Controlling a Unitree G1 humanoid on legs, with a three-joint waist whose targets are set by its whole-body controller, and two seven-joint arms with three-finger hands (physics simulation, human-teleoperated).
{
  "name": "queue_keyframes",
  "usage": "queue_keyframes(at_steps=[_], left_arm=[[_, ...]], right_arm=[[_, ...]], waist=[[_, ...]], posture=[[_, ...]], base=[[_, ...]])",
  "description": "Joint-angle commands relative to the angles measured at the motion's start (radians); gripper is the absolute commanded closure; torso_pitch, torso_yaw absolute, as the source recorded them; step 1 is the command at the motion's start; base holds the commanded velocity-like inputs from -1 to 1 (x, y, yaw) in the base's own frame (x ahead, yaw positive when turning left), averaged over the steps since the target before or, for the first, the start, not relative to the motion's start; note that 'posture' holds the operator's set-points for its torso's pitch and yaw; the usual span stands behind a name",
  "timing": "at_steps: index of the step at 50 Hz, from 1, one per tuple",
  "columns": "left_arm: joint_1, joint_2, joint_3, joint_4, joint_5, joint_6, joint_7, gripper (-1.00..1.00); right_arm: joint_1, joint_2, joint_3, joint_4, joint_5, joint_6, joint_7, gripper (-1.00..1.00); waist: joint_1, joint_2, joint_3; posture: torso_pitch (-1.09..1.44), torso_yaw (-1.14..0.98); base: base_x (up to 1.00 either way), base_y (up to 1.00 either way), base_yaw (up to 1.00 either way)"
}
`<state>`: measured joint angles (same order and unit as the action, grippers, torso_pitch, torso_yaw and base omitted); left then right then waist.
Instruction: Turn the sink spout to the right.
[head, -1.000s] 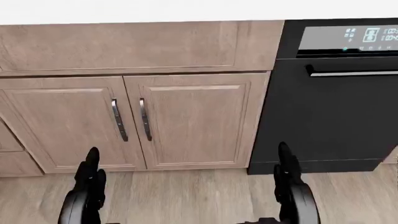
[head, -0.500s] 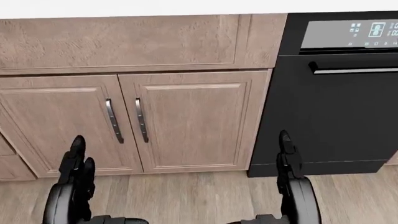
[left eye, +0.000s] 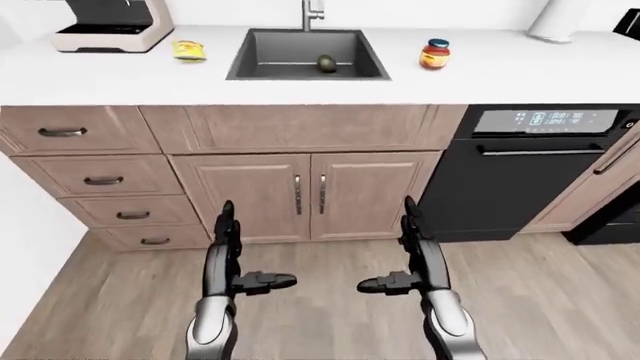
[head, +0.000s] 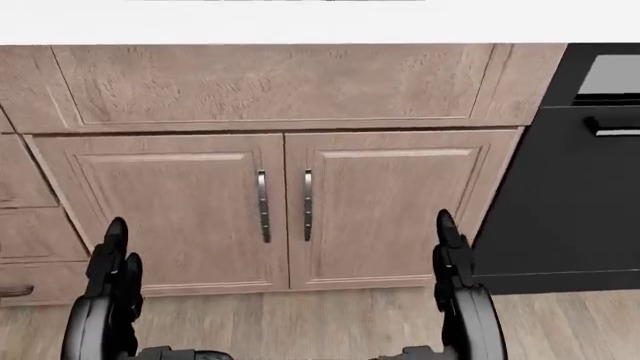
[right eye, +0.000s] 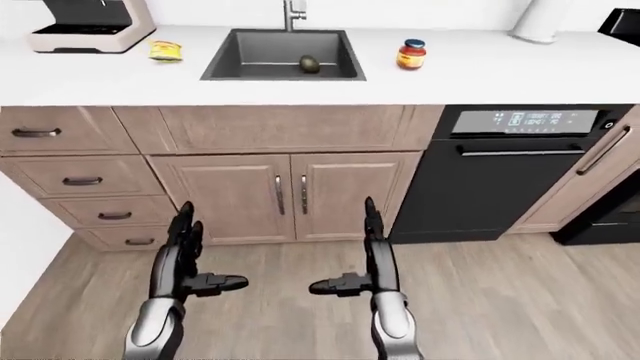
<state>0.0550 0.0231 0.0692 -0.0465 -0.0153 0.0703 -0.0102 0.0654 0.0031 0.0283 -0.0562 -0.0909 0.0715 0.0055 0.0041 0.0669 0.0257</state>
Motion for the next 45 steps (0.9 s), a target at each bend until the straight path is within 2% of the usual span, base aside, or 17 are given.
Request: queue_keyframes(at_steps=[1,6,11,12,16,19,22,27,32,36,38,39,40,45], left_arm=[[-0.018,-0.002,-0.011,-0.042,-0.003,-0.030,-0.009,-1.00],[-0.017,-0.002,-0.007,-0.046,-0.005,-0.027,-0.010,-1.00],[-0.039,0.003,-0.005,-0.047,-0.045,0.030,-0.044,-1.00],[-0.083,0.014,0.022,-0.032,-0.063,0.059,-0.036,-1.00],[-0.210,0.061,0.060,-0.087,-0.088,0.233,-0.027,-1.00],[-0.340,0.098,0.075,-0.061,-0.086,0.328,0.003,-1.00],[-0.444,0.122,0.058,0.002,-0.051,0.372,0.020,-1.00],[-0.611,0.157,0.070,0.105,-0.040,0.430,0.037,-1.00],[-0.729,0.195,0.087,0.232,-0.057,0.432,0.063,-1.00],[-0.821,0.232,0.092,0.312,-0.060,0.440,0.081,-1.00],[-0.885,0.261,0.106,0.385,-0.064,0.435,0.088,-1.00],[-0.914,0.276,0.111,0.415,-0.067,0.434,0.091,-1.00],[-0.927,0.286,0.113,0.425,-0.073,0.438,0.092,-1.00],[-0.949,0.326,0.125,0.326,-0.100,0.530,0.106,-1.00]], right_arm=[[-0.016,-0.005,-0.012,-0.037,0.007,-0.037,-0.007,-1.00],[-0.028,-0.005,-0.007,-0.019,0.015,-0.014,0.004,-1.00],[-0.062,-0.017,-0.041,0.026,0.030,0.002,-0.006,-1.00],[-0.084,-0.024,-0.073,0.020,0.059,0.025,-0.006,-1.00],[-0.202,-0.069,-0.112,-0.080,0.063,0.224,0.007,-1.00],[-0.340,-0.118,-0.152,0.023,0.070,0.272,0.017,-1.00],[-0.431,-0.148,-0.162,0.039,0.089,0.345,0.034,-1.00],[-0.596,-0.206,-0.181,0.111,0.122,0.437,0.065,-1.00],[-0.729,-0.258,-0.192,0.189,0.135,0.483,0.072,-1.00],[-0.824,-0.300,-0.198,0.301,0.143,0.478,0.084,-1.00],[-0.860,-0.320,-0.200,0.279,0.143,0.529,0.084,-1.00],[-0.874,-0.328,-0.199,0.253,0.142,0.562,0.083,-1.00],[-0.894,-0.337,-0.199,0.233,0.143,0.599,0.085,-1.00],[-0.922,-0.345,-0.199,0.186,0.135,0.656,0.086,-1.00]], waist=[[-0.002,-0.001,-0.016],[0.004,-0.017,-0.026],[0.013,-0.021,-0.030],[0.015,-0.023,-0.030],[0.021,-0.027,-0.034],[0.019,-0.029,-0.033],[0.017,-0.029,-0.040],[0.013,-0.028,-0.046],[0.010,-0.038,-0.038],[0.012,-0.062,-0.027],[0.016,-0.094,-0.024],[0.020,-0.122,-0.028],[0.025,-0.097,-0.021],[0.003,-0.071,-0.026]], posture=[[0.00,0.00],[0.00,0.00],[0.00,0.00],[0.00,0.00],[0.00,0.00],[0.00,0.00],[0.00,0.00],[0.00,0.00],[0.00,0.00],[0.00,0.00],[0.00,0.00],[0.00,0.00],[0.00,0.00],[0.00,0.00]], base=[[0.00,0.00,0.00],[0.00,0.00,0.00],[0.00,0.00,0.00],[0.00,0.00,0.00],[0.00,0.00,0.00],[0.00,0.00,0.00],[0.00,0.00,0.00],[0.00,0.00,0.00],[0.00,0.00,0.00],[0.00,0.00,0.00],[0.00,0.00,0.00],[0.00,0.00,0.00],[0.00,0.00,0.00],[0.00,0.00,0.00]])
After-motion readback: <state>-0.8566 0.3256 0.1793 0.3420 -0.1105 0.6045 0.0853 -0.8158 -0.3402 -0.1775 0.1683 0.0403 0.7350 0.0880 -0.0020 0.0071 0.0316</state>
